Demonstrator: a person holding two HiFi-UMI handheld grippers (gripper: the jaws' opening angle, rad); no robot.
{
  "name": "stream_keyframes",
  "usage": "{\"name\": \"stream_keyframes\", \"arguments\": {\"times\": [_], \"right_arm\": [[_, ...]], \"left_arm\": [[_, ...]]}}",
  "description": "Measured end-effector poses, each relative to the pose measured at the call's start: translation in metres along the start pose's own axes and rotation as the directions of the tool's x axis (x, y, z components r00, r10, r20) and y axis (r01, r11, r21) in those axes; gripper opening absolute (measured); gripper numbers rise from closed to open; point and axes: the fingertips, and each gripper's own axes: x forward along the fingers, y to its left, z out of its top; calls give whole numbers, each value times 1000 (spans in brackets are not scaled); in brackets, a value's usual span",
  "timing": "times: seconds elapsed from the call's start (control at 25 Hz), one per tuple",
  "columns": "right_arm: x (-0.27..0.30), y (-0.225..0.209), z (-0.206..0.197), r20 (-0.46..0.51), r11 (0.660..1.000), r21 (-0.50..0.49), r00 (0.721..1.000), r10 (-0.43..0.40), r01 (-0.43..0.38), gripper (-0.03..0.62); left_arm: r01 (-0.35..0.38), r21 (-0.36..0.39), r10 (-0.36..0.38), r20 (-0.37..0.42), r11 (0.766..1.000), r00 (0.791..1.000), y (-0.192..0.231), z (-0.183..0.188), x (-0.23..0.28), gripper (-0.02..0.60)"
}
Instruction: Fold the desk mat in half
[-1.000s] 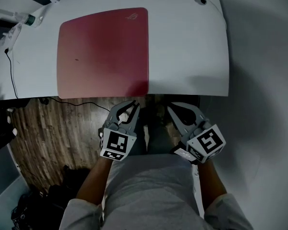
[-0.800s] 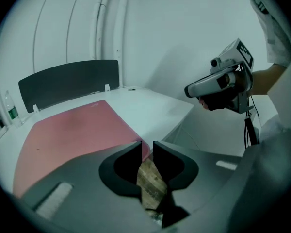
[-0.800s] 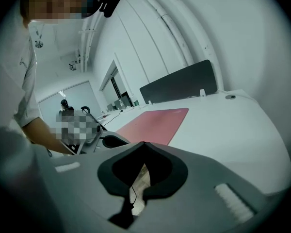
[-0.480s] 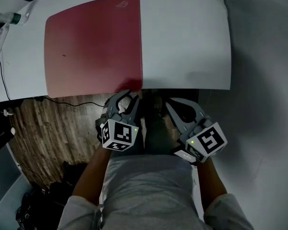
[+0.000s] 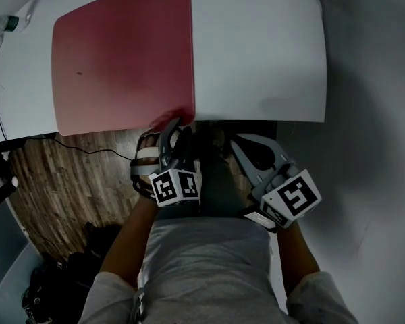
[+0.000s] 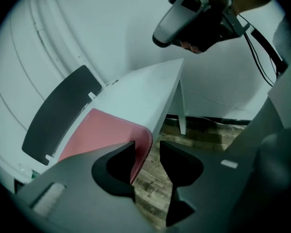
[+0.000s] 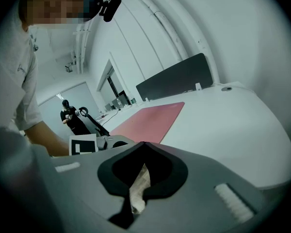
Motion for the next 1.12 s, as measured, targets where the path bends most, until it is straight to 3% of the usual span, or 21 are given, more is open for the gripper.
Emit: {"name": "stream_keyframes", "arguments": {"times": [0.2, 0.36, 0.44, 0.56, 0.84, 1.0, 1.12], "right_arm": [[1, 3, -1, -4, 1000, -6, 1000, 8, -8, 8], [4, -2, -3, -1, 1000, 22, 1000, 14, -14, 8], [5, -1, 1, 2, 1000, 26, 1000, 13, -13, 8], [3, 1, 2, 1, 1000, 21, 1000, 14, -14, 8], [3, 3, 8, -4, 1000, 7, 1000, 16, -16, 8], [1, 1, 13, -10, 1000, -19, 1000, 13, -13, 8], [0, 3, 16, -18, 998, -55, 1000, 19, -20, 8]], "left_arm": [[-61, 49, 63, -23, 997, 998, 8, -1, 0, 172], [-52, 15, 52, -6, 999, 999, 13, 0, 5, 151], [-41, -4, 41, 12, 999, 999, 14, 2, 0, 112], [-51, -52, 53, 33, 997, 998, 17, 5, -9, 48], [-45, -164, 58, 74, 985, 996, 30, 8, -23, 37], [-17, -284, 49, 106, 959, 993, 40, 9, -32, 37], [-37, -297, 75, 119, 954, 990, 47, 13, -42, 35]]}}
